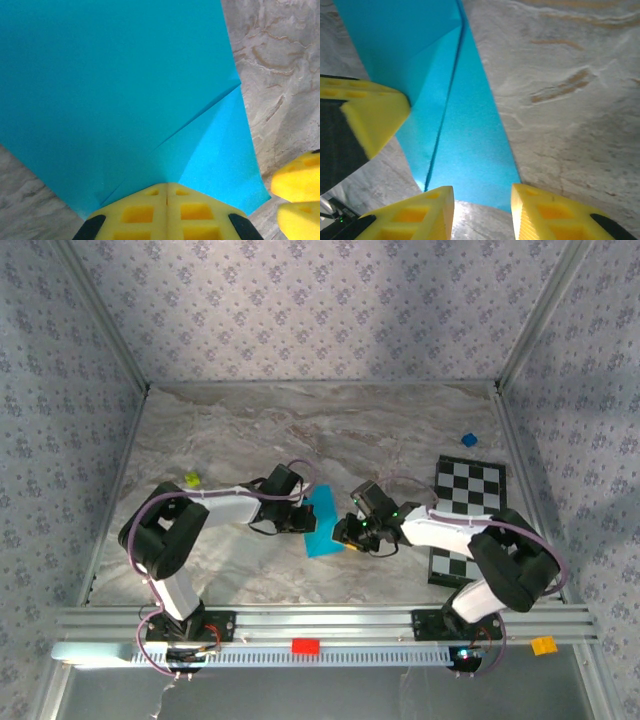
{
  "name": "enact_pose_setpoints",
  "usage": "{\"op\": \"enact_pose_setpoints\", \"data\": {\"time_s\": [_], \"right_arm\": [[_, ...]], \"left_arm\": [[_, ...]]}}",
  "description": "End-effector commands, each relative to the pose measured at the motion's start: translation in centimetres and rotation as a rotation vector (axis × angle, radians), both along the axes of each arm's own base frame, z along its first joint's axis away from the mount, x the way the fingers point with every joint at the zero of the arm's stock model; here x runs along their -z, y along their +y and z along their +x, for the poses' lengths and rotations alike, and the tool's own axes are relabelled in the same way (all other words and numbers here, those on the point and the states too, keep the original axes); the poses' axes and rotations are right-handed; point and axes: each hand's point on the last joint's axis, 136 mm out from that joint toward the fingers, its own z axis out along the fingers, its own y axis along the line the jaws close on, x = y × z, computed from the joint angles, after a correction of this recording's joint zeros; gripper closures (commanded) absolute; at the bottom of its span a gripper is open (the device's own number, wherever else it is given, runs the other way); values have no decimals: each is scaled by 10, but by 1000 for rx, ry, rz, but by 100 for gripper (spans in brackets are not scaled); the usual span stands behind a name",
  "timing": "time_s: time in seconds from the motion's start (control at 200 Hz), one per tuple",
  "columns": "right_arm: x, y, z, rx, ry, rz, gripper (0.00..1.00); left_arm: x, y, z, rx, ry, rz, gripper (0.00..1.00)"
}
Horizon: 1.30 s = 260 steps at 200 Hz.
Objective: Fold a paper plane with a square sheet of paper (pick it up from the middle)
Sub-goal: Turn over the paper at the center of the table.
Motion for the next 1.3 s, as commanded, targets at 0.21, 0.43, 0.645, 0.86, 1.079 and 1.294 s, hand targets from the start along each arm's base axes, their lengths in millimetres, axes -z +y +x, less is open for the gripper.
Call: {"op": "enact_pose_setpoints", "data": {"time_s": [0.21, 0.43, 0.645, 0.86, 1.079, 1.294], "right_arm": [[1, 12, 7, 19, 6, 2, 64], [-17, 30, 26, 21, -51, 92, 68], [-17, 32, 42, 34, -48, 127, 63], [-14, 31, 53, 51, -65, 132, 61], [-10, 23, 61, 83, -85, 193, 66], [0, 25, 66, 102, -91, 246, 71]], "left_arm": [[18, 11, -16, 12, 46, 44, 100], [16, 9, -15, 7, 48, 28, 100], [15, 7, -16, 1, 51, 7, 100], [13, 7, -14, -13, 51, 4, 100], [10, 6, -13, -17, 46, -11, 100], [5, 3, -8, -46, 40, -33, 100]]}}
